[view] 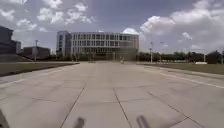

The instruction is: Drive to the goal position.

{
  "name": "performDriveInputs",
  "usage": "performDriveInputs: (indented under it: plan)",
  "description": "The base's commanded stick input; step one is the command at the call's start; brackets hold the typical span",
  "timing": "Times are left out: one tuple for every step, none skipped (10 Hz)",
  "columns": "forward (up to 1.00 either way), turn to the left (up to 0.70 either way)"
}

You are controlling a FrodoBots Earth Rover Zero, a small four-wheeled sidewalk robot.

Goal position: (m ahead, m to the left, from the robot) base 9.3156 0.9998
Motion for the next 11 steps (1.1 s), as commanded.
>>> performDriveInputs:
  plan:
    - [0.7,0.0]
    - [0.7,0.0]
    - [0.7,0.0]
    - [0.7,0.0]
    - [0.7,0.0]
    - [0.7,0.0]
    - [0.7,0.0]
    - [0.7,0.0]
    - [0.7,0.0]
    - [0.7,0.0]
    - [0.7,0.0]
